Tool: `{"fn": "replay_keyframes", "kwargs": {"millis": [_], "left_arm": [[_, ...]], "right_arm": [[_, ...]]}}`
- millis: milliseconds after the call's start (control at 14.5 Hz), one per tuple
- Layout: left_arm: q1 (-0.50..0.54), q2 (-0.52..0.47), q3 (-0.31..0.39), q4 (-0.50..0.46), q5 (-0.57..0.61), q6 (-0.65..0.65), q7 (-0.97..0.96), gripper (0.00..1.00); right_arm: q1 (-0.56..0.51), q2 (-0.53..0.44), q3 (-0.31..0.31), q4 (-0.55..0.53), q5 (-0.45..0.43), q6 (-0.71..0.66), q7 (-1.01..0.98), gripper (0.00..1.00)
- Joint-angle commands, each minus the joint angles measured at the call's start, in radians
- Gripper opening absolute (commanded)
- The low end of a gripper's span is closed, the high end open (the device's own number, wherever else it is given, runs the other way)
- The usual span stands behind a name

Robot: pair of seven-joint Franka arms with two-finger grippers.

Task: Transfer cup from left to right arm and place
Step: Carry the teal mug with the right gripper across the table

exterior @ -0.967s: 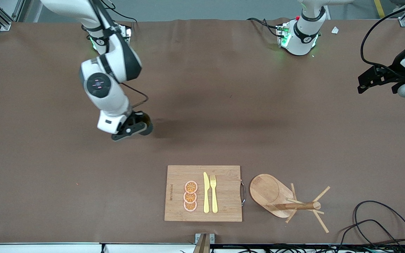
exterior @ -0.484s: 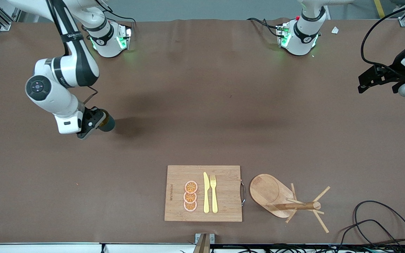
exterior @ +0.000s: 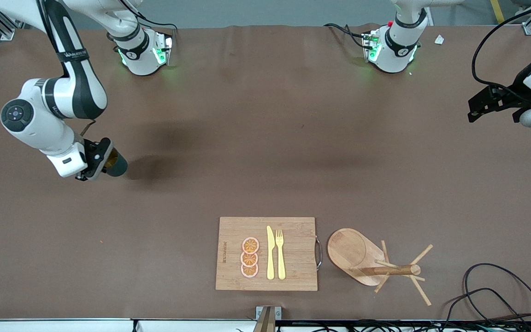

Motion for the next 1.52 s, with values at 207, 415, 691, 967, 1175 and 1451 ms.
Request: {"fn": "replay_keyframes", "kwargs": {"millis": [207, 415, 691, 967, 1175, 1451], "left_arm": [[-0.019, -0.003, -0.001, -0.006, -0.011, 0.003, -0.002, 1.0], [-0.019, 0.004, -0.009, -0.005, -0.013, 0.003, -0.002, 1.0], [-0.021, 0.011, -0.01, -0.005, -0.01, 0.014, -0.003, 1.0], [-0.021, 0.017, -0.017, -0.005, -0.005, 0.021, -0.005, 1.0], [-0.021, 0.018, -0.017, -0.005, -0.005, 0.026, -0.005, 1.0], [-0.017, 0.02, -0.015, -0.003, -0.004, 0.026, -0.006, 1.0]], "right_arm": [[-0.068, 0.058, 0.026, -0.034, 0.01, 0.084, -0.093, 0.0], [-0.084, 0.086, 0.027, -0.034, 0.044, 0.104, -0.122, 0.0], [-0.097, 0.133, 0.024, -0.03, 0.256, 0.122, -0.325, 0.0], [-0.09, 0.146, 0.023, -0.011, 0.292, 0.109, -0.36, 0.0], [-0.085, 0.149, 0.023, 0.012, 0.292, 0.079, -0.349, 0.68], [-0.094, 0.153, 0.023, 0.018, 0.292, 0.065, -0.358, 1.0]]}}
